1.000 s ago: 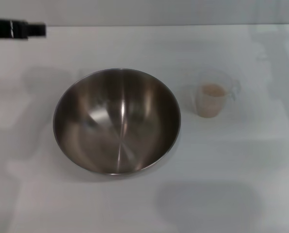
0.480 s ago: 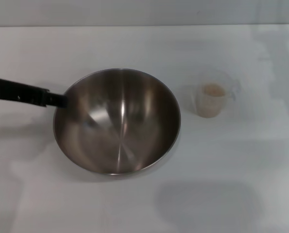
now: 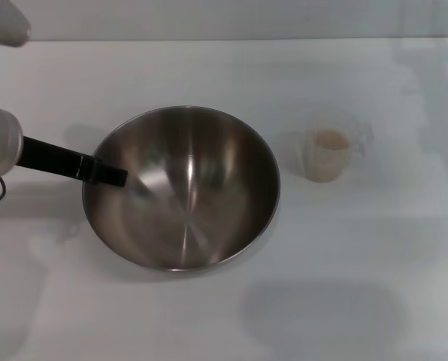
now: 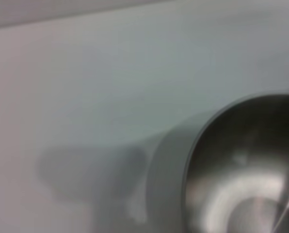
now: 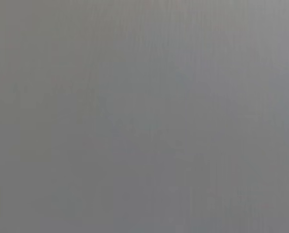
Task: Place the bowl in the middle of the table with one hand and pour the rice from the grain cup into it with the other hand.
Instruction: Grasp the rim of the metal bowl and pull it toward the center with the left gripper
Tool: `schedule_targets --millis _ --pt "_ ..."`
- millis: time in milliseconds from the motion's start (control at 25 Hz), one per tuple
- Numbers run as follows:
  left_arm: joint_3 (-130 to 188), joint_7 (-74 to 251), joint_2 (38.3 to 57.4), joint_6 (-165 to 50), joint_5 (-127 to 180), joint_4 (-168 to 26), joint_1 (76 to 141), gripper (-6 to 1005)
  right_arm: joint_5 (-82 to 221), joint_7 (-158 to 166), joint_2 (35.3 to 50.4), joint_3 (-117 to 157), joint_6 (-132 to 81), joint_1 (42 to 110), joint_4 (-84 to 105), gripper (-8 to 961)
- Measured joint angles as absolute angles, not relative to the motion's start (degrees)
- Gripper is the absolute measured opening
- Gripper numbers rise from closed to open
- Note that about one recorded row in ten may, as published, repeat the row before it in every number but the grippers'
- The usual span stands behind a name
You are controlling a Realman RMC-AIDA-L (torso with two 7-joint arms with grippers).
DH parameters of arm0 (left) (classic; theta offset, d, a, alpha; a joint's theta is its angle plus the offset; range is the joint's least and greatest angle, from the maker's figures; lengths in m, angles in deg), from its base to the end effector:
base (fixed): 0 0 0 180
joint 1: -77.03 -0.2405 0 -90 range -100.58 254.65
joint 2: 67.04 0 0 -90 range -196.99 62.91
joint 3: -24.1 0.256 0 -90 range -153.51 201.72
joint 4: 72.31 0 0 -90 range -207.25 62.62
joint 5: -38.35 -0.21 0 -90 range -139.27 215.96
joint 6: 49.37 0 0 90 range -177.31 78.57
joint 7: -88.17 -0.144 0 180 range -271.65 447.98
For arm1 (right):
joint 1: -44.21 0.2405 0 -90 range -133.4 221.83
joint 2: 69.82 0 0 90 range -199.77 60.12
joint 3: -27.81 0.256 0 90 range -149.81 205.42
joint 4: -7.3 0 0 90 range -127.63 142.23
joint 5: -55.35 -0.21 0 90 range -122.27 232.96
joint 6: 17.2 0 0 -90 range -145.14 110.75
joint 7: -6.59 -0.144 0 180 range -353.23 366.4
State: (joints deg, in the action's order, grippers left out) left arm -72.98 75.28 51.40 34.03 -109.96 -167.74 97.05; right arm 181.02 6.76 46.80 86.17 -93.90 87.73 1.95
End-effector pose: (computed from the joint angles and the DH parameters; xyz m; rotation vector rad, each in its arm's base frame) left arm -0.1899 0.3294 0.0312 -2.2589 -1.2075 0.1942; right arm 0.2296 0.4225 0.0586 -1.3671 0.1331 0.8770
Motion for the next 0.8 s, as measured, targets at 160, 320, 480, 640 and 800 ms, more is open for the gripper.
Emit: schedule_targets --millis 160,320,480,640,800 --pt "-72.2 74.8 51.39 32.2 -110.9 -163.0 98.7 783 181.0 6.8 46.81 86.1 -93.9 87.7 1.9 548" --pt "-72.2 73.8 51.3 31.0 -111.3 -161.1 99.0 782 181.0 6.8 46.81 86.1 -93.9 87.7 1.9 548" --pt "-72.6 73.3 51.28 30.5 -111.3 -160.2 99.1 679 181.0 6.8 46.8 86.3 -93.9 87.7 1.9 548" --pt "-72.7 73.2 51.23 30.5 -111.3 -159.8 99.4 568 181.0 6.8 46.8 86.4 -93.9 87.8 1.9 549" --pt "-72.7 73.2 51.16 30.6 -111.2 -159.8 99.5 435 181.0 6.8 46.8 86.5 -93.9 87.8 1.9 548"
